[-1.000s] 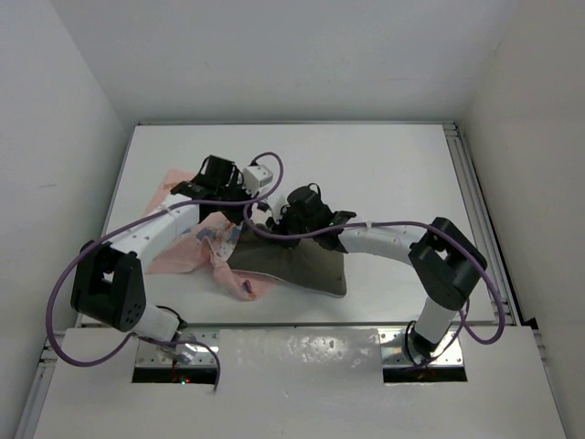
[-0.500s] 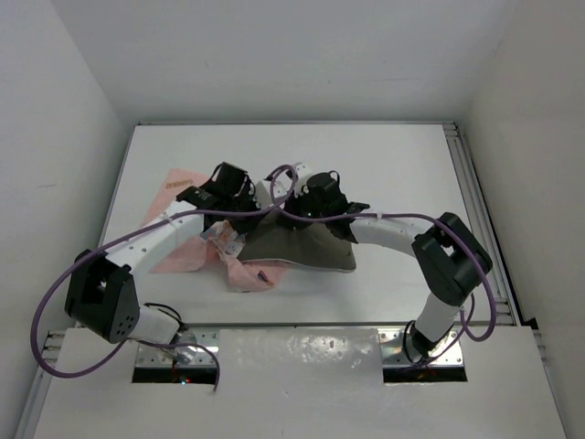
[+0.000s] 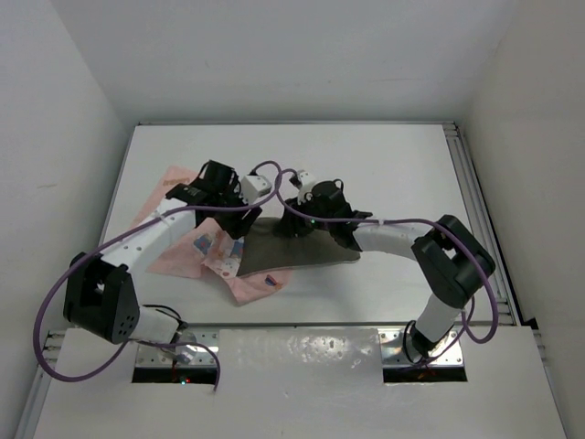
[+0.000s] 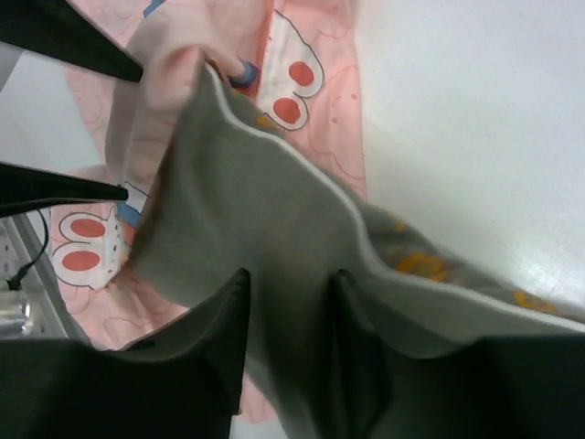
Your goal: Put the pillow into the pillowcase
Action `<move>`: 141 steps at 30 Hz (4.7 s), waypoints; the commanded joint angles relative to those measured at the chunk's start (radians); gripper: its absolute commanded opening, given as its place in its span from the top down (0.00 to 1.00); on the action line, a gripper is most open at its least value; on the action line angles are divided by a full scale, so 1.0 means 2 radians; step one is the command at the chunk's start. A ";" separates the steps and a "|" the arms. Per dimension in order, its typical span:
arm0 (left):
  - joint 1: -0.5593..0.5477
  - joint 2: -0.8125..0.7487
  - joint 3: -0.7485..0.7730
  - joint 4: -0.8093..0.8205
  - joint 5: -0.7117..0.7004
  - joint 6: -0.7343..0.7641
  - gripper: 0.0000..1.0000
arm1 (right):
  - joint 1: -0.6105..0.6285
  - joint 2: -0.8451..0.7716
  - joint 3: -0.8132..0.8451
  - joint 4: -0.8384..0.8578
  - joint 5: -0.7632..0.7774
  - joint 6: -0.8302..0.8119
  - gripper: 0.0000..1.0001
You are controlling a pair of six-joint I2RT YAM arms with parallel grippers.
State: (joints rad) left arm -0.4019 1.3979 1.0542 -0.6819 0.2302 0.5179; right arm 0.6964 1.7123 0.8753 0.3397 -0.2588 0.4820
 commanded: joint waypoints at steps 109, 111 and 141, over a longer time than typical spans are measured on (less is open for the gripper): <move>0.028 0.142 0.166 0.047 0.038 -0.066 0.46 | -0.136 -0.044 0.016 0.045 -0.100 -0.037 0.05; 0.018 0.169 0.171 0.028 0.007 -0.054 0.47 | -0.143 0.010 0.058 0.015 -0.119 -0.038 0.05; -0.003 0.212 0.275 -0.052 0.070 -0.038 1.00 | -0.107 0.058 0.078 -0.070 -0.248 -0.042 1.00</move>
State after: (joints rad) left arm -0.3782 1.8870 1.5421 -0.8143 0.3096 0.4629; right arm 0.4694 1.9530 1.0657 0.0868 -0.7559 0.3626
